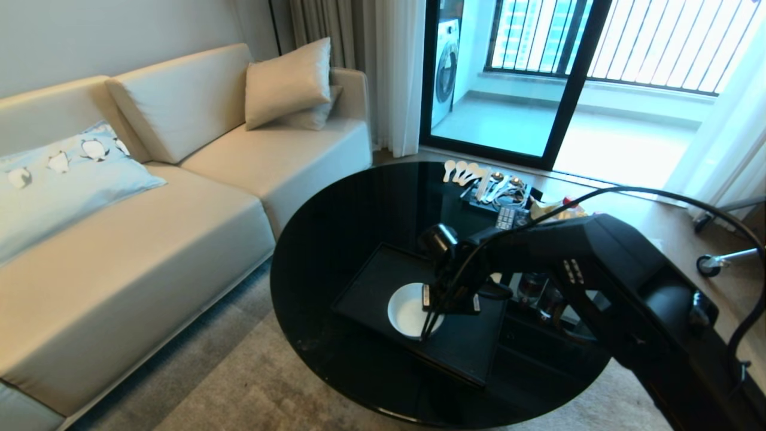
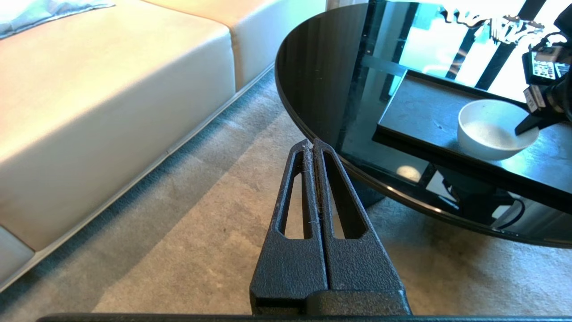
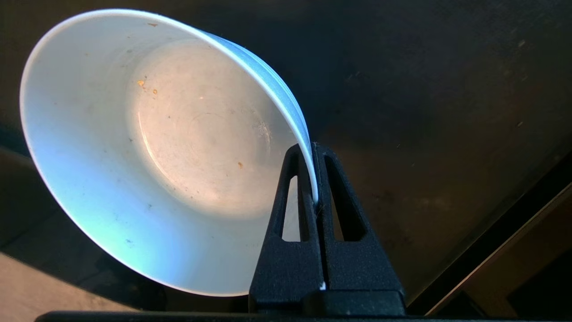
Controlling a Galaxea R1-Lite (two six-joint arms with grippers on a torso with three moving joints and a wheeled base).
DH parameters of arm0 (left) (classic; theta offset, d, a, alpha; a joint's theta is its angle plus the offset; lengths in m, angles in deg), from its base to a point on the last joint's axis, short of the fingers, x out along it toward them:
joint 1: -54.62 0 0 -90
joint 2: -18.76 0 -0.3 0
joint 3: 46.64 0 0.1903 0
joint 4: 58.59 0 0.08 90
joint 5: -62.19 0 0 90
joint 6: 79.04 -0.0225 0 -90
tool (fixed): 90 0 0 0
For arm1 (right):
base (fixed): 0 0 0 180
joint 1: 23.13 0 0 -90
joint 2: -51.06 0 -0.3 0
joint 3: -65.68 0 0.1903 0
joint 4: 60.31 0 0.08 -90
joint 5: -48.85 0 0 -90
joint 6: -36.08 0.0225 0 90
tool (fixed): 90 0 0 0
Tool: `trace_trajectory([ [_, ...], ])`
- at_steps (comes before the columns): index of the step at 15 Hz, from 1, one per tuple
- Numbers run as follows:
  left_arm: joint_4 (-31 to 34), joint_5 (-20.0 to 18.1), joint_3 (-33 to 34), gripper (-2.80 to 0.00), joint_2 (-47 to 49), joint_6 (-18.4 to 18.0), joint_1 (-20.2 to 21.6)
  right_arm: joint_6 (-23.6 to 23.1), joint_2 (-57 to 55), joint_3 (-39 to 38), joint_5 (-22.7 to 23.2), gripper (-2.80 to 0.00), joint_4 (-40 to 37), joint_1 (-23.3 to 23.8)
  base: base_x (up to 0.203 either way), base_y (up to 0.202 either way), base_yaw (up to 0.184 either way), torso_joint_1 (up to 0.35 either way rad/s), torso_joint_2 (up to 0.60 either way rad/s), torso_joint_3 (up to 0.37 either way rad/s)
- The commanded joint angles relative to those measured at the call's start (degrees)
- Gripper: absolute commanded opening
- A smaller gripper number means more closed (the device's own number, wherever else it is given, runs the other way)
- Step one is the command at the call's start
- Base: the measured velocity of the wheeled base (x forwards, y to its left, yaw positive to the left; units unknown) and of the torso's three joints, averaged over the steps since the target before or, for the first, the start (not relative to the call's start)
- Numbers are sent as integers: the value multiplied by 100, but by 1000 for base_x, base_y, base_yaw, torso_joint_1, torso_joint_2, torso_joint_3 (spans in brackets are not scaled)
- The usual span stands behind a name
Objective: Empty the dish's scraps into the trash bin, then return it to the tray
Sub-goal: Put the bowl back to the table
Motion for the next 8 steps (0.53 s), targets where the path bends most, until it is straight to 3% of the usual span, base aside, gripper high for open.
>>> trace_trajectory([
  [1, -1, 2, 0, -280, -2, 6, 0, 20, 6, 14, 2, -280, 9, 164, 0, 0, 0, 0, 0, 0],
  [8, -1, 2, 0, -280, -2, 6, 0, 31, -88, 6, 8, -280, 121, 768, 0, 0, 0, 0, 0, 0],
])
